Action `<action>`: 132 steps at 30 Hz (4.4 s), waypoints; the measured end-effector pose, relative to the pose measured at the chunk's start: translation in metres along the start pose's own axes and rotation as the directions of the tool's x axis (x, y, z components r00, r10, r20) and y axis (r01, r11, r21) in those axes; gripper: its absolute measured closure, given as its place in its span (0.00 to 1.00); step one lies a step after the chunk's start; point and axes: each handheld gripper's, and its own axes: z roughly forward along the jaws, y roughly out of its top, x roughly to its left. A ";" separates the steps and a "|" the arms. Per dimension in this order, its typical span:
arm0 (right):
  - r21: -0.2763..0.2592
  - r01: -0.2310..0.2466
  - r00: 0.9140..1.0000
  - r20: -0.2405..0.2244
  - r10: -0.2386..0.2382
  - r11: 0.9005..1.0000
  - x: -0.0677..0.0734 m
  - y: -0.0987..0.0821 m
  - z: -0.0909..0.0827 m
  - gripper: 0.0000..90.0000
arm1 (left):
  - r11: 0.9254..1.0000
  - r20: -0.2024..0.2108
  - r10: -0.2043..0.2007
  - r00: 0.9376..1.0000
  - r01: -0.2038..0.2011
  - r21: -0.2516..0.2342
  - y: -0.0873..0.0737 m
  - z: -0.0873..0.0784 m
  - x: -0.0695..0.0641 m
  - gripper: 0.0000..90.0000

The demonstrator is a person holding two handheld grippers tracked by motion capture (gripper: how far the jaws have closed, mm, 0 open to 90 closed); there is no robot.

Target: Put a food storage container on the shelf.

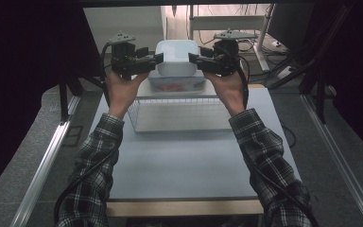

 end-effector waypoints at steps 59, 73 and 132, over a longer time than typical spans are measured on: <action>0.128 0.040 0.983 -0.183 -0.016 0.991 0.024 -0.086 -0.018 0.45 | 0.985 0.196 0.053 0.979 -0.083 0.150 -0.088 -0.007 -0.036 0.35; 0.173 0.037 0.973 -0.229 0.003 0.984 0.023 -0.120 -0.027 0.30 | 0.960 0.282 0.061 0.957 -0.134 0.246 -0.131 -0.006 -0.054 0.19; 0.425 0.059 0.990 -0.143 0.003 0.903 0.020 -0.289 -0.061 0.01 | 0.878 0.215 0.143 0.966 -0.224 0.422 -0.289 -0.006 -0.078 0.00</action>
